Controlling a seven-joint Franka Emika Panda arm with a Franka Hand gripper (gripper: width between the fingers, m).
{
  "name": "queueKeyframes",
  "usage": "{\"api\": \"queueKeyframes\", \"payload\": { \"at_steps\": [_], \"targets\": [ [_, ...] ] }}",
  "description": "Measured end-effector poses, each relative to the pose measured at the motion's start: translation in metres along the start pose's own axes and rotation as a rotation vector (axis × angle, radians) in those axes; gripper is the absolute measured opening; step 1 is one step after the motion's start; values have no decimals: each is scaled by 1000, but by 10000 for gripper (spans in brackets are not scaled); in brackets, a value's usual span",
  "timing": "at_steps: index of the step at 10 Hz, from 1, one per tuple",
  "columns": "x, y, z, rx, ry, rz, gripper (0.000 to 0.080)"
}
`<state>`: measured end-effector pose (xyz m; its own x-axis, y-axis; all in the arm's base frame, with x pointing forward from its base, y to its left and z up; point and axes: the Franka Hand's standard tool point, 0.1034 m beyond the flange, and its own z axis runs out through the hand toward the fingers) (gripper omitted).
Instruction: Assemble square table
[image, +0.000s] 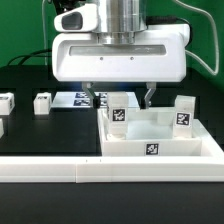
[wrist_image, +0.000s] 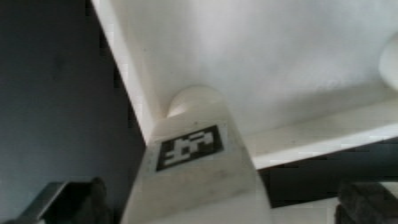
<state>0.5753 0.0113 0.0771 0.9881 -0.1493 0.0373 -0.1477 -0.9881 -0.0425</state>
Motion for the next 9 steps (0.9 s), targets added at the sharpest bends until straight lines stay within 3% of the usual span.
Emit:
{"api": "queueKeyframes", "payload": {
  "at_steps": [3, 4, 5, 6, 7, 9],
  "targets": [
    [-1, -3, 1, -9, -1, -148, 649],
    [-1, -3, 1, -10, -2, -148, 523],
    [-1, -3, 2, -10, -3, -148, 523],
    [-1, -3, 2, -10, -3, -147, 383],
    [-1, -1, 2, -11, -3, -146, 294],
    [-1, 0, 2, -12, -4, -145, 294]
  ]
}}
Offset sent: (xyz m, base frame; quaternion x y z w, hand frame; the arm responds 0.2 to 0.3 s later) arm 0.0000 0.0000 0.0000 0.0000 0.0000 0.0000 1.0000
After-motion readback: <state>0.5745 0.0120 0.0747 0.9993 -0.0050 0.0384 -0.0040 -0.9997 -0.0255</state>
